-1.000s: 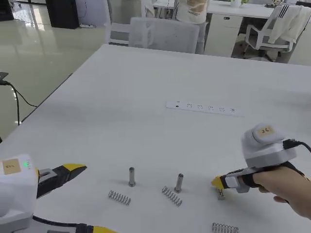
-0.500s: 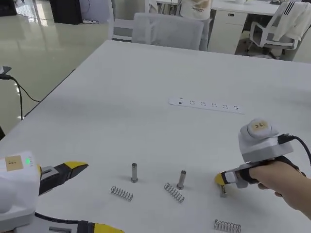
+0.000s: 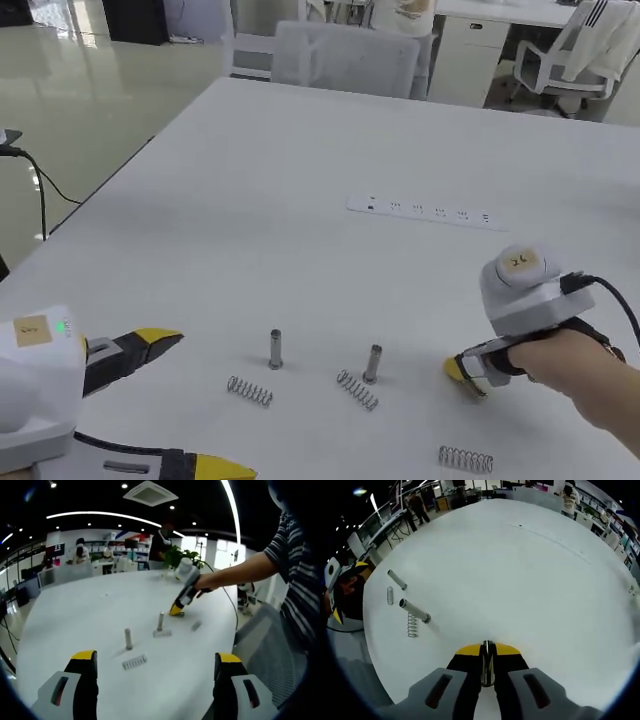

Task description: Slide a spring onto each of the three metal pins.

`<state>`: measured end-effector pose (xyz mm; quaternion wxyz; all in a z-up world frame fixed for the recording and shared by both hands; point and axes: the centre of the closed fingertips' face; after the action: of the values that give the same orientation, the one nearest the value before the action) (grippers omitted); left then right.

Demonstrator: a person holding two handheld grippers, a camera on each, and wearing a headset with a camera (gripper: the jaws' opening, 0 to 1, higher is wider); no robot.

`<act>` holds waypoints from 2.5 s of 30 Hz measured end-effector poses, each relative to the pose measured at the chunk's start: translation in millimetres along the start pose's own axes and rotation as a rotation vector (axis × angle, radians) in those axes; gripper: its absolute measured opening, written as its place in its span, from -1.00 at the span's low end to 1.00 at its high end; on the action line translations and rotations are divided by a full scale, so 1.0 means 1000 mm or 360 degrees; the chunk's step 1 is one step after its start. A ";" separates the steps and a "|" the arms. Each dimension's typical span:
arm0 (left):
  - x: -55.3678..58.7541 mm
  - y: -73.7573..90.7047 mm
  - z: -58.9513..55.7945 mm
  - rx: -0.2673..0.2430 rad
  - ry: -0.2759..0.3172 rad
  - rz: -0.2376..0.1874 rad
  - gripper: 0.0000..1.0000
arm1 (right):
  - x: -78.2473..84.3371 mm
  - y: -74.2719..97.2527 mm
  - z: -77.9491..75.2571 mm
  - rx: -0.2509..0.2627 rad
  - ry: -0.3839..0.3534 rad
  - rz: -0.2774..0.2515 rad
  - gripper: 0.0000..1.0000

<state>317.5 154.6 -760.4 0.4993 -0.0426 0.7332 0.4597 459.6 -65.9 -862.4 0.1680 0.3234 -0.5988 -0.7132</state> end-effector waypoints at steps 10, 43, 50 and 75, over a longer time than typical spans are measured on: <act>-0.001 -0.002 -0.002 0.0006 -0.0005 -0.0003 0.88 | 0.003 0.021 0.006 -0.0028 0.0043 -0.0157 -0.90; -0.004 -0.004 -0.008 0.0022 -0.0015 -0.0012 0.88 | 0.003 0.048 0.019 0.0017 0.0129 -0.0373 -0.90; -0.005 -0.004 -0.009 0.0028 -0.0018 -0.0015 0.88 | 0.011 0.049 0.019 0.0005 0.0105 -0.0368 -0.89; -0.011 -0.002 -0.004 0.0031 -0.0027 -0.0021 0.88 | 0.007 0.070 0.020 0.0008 0.0123 -0.0442 -0.66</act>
<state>321.0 145.9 -752.3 0.5088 -0.0388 0.7332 0.4495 430.3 -71.2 -795.1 0.0898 0.4309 -0.5432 -0.7150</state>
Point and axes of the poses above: the centre of the closed fingertips' face, and the gripper's own axes: y roughly backward along the fingers, z roughly to its left, x roughly out of its underside, and after that the axes turned 15 degrees about z, right-handed
